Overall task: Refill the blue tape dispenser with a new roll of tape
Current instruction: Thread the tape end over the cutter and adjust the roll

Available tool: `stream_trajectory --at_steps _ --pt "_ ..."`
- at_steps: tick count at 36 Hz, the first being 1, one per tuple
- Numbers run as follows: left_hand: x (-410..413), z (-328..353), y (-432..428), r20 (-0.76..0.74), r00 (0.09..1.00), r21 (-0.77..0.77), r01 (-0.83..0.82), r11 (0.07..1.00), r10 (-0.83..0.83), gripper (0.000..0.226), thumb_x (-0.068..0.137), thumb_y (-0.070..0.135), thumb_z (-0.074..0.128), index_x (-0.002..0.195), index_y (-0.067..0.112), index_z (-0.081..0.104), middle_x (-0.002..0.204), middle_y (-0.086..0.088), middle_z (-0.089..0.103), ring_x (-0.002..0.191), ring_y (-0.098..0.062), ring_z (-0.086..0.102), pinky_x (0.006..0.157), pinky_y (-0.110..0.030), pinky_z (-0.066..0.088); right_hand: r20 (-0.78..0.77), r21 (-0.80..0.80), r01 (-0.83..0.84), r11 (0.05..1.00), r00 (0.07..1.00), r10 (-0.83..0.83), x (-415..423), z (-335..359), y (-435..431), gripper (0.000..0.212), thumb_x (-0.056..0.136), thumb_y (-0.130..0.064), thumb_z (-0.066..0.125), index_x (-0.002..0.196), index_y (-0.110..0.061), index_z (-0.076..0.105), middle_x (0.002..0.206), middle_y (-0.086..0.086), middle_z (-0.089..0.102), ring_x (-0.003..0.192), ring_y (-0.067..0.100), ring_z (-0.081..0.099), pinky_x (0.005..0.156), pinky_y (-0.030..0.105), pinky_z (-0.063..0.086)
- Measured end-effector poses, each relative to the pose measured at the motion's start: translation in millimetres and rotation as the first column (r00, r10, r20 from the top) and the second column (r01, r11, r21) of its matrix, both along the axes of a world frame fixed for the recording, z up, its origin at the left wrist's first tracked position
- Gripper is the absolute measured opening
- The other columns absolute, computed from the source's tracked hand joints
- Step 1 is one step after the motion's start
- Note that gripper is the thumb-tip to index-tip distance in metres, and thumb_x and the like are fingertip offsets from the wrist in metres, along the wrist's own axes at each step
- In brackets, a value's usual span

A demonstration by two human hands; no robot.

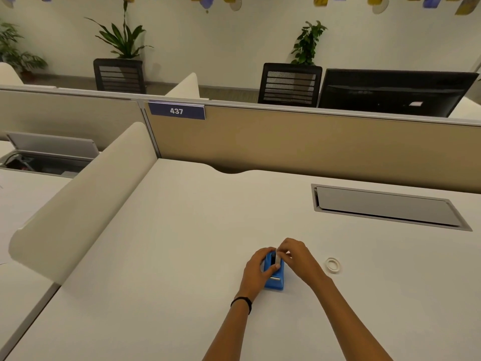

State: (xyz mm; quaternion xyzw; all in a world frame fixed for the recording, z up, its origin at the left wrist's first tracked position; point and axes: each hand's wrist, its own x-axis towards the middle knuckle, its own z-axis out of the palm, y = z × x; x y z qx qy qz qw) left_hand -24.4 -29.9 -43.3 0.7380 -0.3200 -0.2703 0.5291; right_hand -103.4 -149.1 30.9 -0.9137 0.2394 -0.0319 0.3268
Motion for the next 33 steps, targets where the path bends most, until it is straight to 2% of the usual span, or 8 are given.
stream_trajectory --at_steps 3,12,15,18,21,25,30,33 --pt "-1 0 0 0.0 1.0 -0.005 0.001 1.0 -0.001 0.041 0.085 0.029 0.065 0.124 0.022 0.052 0.125 0.007 0.057 0.114 -0.007 0.053 0.099 -0.017 0.041 0.074 0.031 0.032 0.999 0.997 -0.034 -7 -5 6 0.01 0.086 -0.012 0.06 0.088 -0.004 0.067 0.095 0.012 0.063 0.085 0.023 0.061 0.082 0.039 0.054" --pt "-1 2 1 0.0 1.0 -0.004 0.002 1.0 -0.002 0.041 0.085 0.028 0.065 0.124 0.022 0.052 0.126 0.007 0.057 0.113 -0.005 0.053 0.095 -0.008 0.04 0.176 0.012 0.104 0.994 0.979 -0.105 -7 -17 12 0.008 0.086 -0.012 0.06 0.086 -0.008 0.067 0.09 0.007 0.061 0.079 0.018 0.061 0.077 0.037 0.057" --pt "-1 3 1 0.001 1.0 -0.002 0.001 1.0 -0.001 0.041 0.085 0.027 0.066 0.123 0.023 0.052 0.124 0.008 0.057 0.112 -0.004 0.053 0.093 -0.006 0.039 0.181 -0.032 0.118 0.992 0.977 -0.111 -6 -20 15 0.01 0.088 -0.011 0.058 0.088 -0.006 0.066 0.092 0.01 0.062 0.077 0.017 0.06 0.074 0.03 0.056" --pt "-1 2 1 0.003 1.0 0.005 0.001 1.0 -0.001 0.041 0.085 0.027 0.065 0.124 0.021 0.052 0.125 0.007 0.057 0.113 -0.006 0.053 0.093 -0.006 0.039 0.17 -0.094 0.11 0.99 0.981 -0.093 -6 -23 18 0.012 0.09 -0.012 0.054 0.091 -0.005 0.064 0.092 0.011 0.063 0.074 0.012 0.057 0.067 0.016 0.046" --pt "-1 2 0 0.002 1.0 0.013 -0.001 1.0 0.001 0.042 0.085 0.027 0.065 0.125 0.02 0.052 0.125 0.005 0.057 0.112 -0.006 0.053 0.092 -0.007 0.04 0.168 -0.101 0.086 0.991 0.983 -0.068 -6 -24 18 0.013 0.091 -0.01 0.052 0.093 -0.002 0.063 0.093 0.013 0.064 0.078 0.019 0.06 0.069 0.018 0.045" --pt "0 2 0 0.012 1.0 0.023 -0.001 1.0 0.0 0.043 0.085 0.026 0.065 0.126 0.019 0.052 0.126 0.004 0.057 0.112 -0.006 0.052 0.091 -0.004 0.039 0.176 -0.034 0.123 0.992 0.978 -0.115 -2 -21 12 0.016 0.093 -0.008 0.046 0.085 -0.004 0.06 0.086 0.011 0.062 0.073 0.016 0.055 0.067 0.021 0.043" --pt "0 2 1 0.011 1.0 0.024 0.007 1.0 -0.007 0.042 0.086 0.025 0.065 0.126 0.02 0.051 0.126 0.005 0.056 0.113 -0.006 0.052 0.092 -0.005 0.038 0.146 0.027 0.135 0.991 0.98 -0.137 2 -15 5 0.02 0.094 -0.008 0.044 0.08 -0.003 0.058 0.082 0.014 0.063 0.075 0.025 0.057 0.071 0.037 0.048" --pt "-1 1 1 0.005 1.0 0.012 0.002 1.0 -0.002 0.041 0.086 0.027 0.065 0.125 0.022 0.052 0.125 0.006 0.057 0.113 -0.006 0.053 0.093 -0.009 0.04 0.122 0.04 0.116 0.992 0.985 -0.12 4 -11 4 0.021 0.094 -0.007 0.042 0.077 -0.007 0.055 0.078 0.011 0.059 0.072 0.022 0.053 0.068 0.033 0.045"
